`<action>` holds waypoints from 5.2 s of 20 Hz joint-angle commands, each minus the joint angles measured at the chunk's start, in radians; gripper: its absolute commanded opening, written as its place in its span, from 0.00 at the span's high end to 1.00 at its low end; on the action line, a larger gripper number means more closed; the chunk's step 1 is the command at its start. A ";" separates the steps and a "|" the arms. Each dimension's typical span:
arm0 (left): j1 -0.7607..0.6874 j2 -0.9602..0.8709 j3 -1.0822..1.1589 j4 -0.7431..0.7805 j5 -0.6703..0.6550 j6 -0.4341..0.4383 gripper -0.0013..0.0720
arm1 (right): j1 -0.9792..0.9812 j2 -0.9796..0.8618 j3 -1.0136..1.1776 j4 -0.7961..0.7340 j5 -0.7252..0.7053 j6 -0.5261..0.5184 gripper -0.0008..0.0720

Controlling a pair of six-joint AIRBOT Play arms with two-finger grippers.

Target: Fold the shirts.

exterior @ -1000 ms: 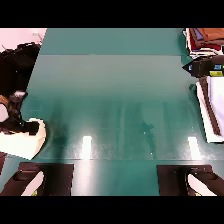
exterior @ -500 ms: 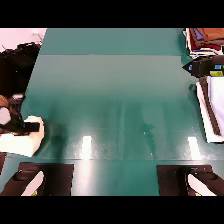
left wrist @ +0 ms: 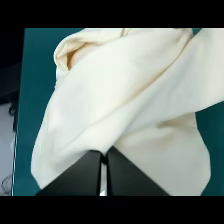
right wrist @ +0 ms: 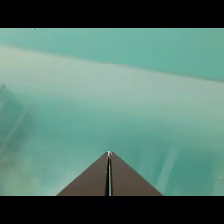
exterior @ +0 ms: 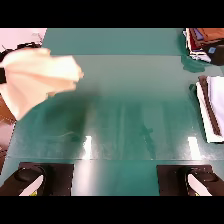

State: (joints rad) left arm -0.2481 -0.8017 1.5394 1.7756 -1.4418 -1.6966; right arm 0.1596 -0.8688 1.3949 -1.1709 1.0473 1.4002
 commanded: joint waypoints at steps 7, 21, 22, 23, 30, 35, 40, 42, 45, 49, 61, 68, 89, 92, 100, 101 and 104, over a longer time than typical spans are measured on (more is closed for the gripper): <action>-0.534 -0.404 0.210 -0.068 0.071 0.025 0.95 | -0.127 -0.135 0.315 0.000 0.182 0.017 0.97; -0.053 -0.612 0.023 -0.355 0.207 0.020 0.24 | -0.138 -0.182 0.272 0.000 0.257 0.017 0.97; -0.002 -0.612 -0.050 -0.443 0.237 0.079 0.24 | -0.138 -0.182 0.259 0.000 0.256 0.017 0.97; 0.034 -0.612 -0.128 -0.514 0.277 0.130 0.24 | -0.138 -0.182 0.244 0.001 0.254 0.017 0.97; 0.054 -0.725 -0.349 -0.596 0.463 0.200 0.24 | -0.130 -0.182 0.159 0.003 0.257 0.017 0.97; 0.033 -0.785 -0.349 -0.685 0.476 0.269 0.24 | -0.130 -0.182 0.143 0.002 0.264 0.017 0.97; 0.021 -0.793 -0.317 -0.681 0.426 0.265 0.60 | -0.131 -0.182 0.143 0.000 0.290 0.017 0.97; 0.021 -0.779 -0.266 -0.665 0.386 0.265 0.95 | -0.132 -0.186 0.142 -0.005 0.342 0.017 0.97; 0.021 -0.717 -0.172 -0.631 0.386 0.265 0.95 | -0.132 -0.185 0.053 -0.006 0.396 0.028 0.97; 0.021 -0.658 -0.082 -0.597 0.385 0.266 0.95 | -0.130 -0.185 -0.267 0.049 0.364 0.047 0.82; 0.021 -0.653 -0.076 -0.597 0.387 0.265 0.95 | 0.122 -0.209 -0.858 0.472 -0.103 -0.074 0.40; 0.021 -0.652 -0.076 -0.597 0.371 0.265 0.95 | 0.195 -0.438 -0.679 0.461 -0.106 -0.082 0.58; 0.034 -0.034 0.394 -0.526 0.343 0.253 0.95 | -0.189 0.138 0.135 0.017 0.245 -0.058 0.97; 0.034 -0.032 0.455 -0.531 0.350 0.252 0.95 | -0.240 0.146 0.215 0.018 0.305 -0.057 0.97; 0.034 -0.138 0.388 -0.366 0.304 0.256 0.95 | -0.200 -0.118 0.429 0.034 0.484 0.030 0.97; 0.034 -0.179 0.356 -0.332 0.275 0.254 0.95 | -0.162 -0.175 0.429 0.027 0.493 0.047 0.97; 0.034 -0.330 0.210 -0.317 0.246 0.255 0.95 | -0.016 -0.393 0.429 -0.076 0.539 0.081 0.97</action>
State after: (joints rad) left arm -0.2150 -1.0180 1.8526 1.4063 -1.1557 -1.4422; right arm 0.0395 -1.0924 1.8080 -1.1835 1.5257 1.4376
